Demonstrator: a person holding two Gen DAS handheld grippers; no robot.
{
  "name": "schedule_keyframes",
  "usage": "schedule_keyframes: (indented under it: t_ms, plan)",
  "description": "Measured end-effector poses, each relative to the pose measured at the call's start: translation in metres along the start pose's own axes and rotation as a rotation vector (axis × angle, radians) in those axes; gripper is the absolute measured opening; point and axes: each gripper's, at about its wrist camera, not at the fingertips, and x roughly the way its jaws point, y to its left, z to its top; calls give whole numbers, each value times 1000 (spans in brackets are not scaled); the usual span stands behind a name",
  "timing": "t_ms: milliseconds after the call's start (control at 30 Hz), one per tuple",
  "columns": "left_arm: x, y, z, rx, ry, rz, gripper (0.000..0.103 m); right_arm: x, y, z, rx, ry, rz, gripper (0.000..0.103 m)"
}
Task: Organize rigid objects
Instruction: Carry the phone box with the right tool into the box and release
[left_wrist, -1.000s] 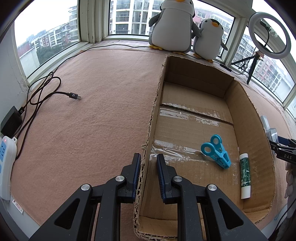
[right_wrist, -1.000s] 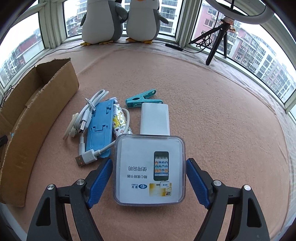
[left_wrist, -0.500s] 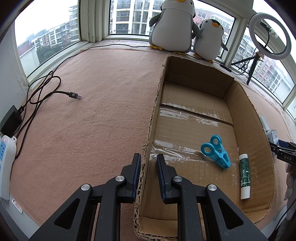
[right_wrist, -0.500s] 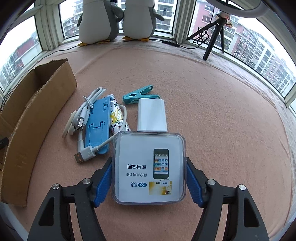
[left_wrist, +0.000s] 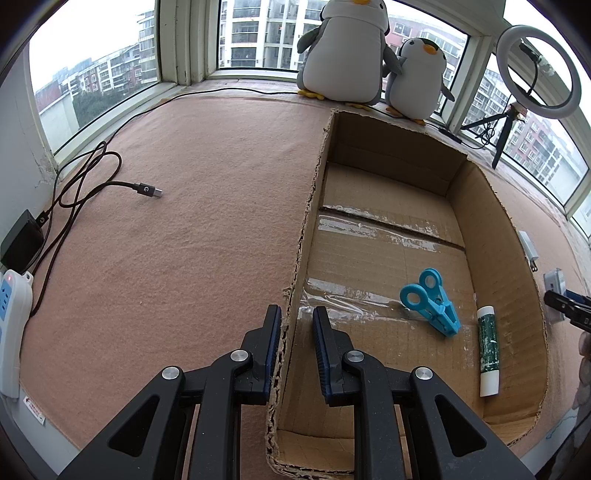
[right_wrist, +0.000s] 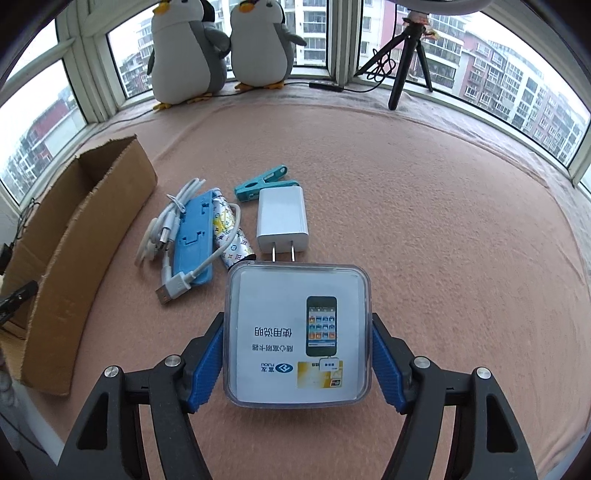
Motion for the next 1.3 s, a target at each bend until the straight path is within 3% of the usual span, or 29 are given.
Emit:
schedule_keyframes:
  t_ms: [333,600,867,1300]
  plan:
    - [0,0,-1,-2,0,-4,19,-37,33,8,-49,-78,64,68]
    - [0,0,-1,-7,1,-13,19,-58,100,27,-155,-130,171,68]
    - [0,0,0,-8,2,-17,19,-34,165,52,-246,-97,229,68]
    - [0,0,1,-11,6,-28,19,18,220,64,-330,-40,173,66]
